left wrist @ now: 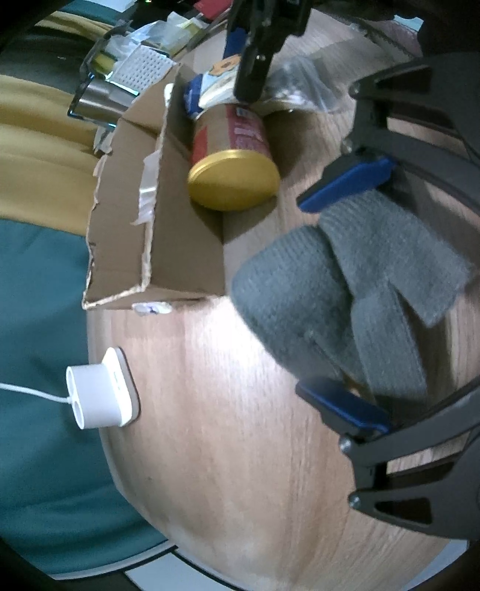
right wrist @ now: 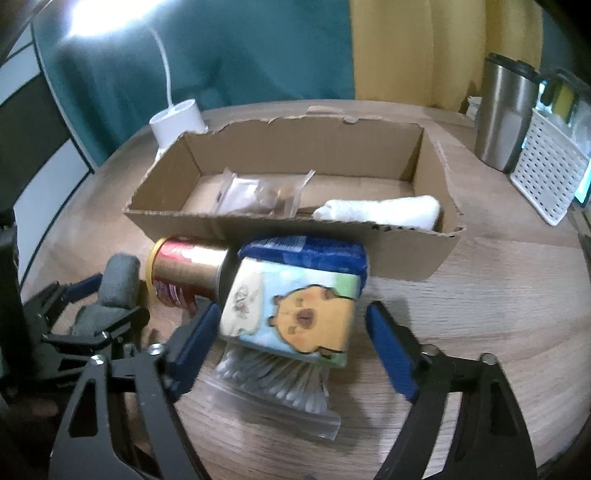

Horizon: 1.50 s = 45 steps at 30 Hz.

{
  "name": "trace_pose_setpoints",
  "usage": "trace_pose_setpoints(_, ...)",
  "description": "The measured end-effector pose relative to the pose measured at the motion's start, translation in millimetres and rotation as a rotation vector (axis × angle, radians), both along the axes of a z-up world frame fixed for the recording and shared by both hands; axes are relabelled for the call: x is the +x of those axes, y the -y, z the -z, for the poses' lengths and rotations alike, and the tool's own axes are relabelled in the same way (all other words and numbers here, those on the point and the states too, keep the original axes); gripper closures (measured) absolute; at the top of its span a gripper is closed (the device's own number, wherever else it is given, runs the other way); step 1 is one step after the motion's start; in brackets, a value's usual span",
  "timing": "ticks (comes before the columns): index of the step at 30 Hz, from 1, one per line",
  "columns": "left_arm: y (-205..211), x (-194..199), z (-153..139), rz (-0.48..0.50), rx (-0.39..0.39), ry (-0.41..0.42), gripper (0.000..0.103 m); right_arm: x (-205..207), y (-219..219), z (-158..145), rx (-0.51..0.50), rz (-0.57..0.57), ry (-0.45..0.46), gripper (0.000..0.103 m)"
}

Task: Organize objects
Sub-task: 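Grasp gray knit glove with left gripper while right grasps capybara tissue pack, then carry gray glove into box and open left gripper while right holds tissue pack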

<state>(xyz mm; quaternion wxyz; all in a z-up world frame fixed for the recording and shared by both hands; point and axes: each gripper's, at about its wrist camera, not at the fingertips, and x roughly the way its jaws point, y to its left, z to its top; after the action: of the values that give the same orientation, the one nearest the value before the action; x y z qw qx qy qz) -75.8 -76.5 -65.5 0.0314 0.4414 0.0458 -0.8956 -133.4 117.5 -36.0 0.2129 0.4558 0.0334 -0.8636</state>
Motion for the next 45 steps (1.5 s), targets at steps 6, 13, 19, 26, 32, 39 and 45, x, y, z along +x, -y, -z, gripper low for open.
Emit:
trace_pose_setpoints(6, -9.3, 1.0, -3.4, 0.04, 0.007, 0.002, 0.043, 3.2, -1.0, -1.6, -0.008, -0.015, -0.014, 0.03)
trace_pose_setpoints(13, -14.1, 6.1, -12.0, 0.05, 0.035, -0.018, 0.048, 7.7, -9.6, -13.7, -0.023, -0.011, -0.044, 0.03)
trace_pose_setpoints(19, -13.4, 11.0, -31.4, 0.036, 0.035, -0.065, 0.048, 11.5, -16.1, -24.1, -0.03, -0.011, -0.069, 0.03)
trace_pose_setpoints(26, -15.4, 12.7, -53.3, 0.032, 0.025, -0.114, 0.048, 12.1, -24.8, -35.9, -0.045, -0.009, -0.097, 0.03)
trace_pose_setpoints(32, -20.7, 8.1, -68.8, 0.037, 0.014, -0.147, 0.048, 7.7, -33.4, -45.9, -0.055, -0.004, -0.119, 0.03)
trace_pose_setpoints(39, -27.3, -6.6, -83.4, 0.051, 0.006, -0.177, 0.048, -1.4, -40.6, -53.8, -0.069, -0.003, -0.138, 0.03)
trace_pose_setpoints(45, -35.3, -22.9, -92.5, 0.086, 0.004, -0.202, 0.048, -10.5, -45.1, -58.4, -0.076, -0.005, -0.147, 0.03)
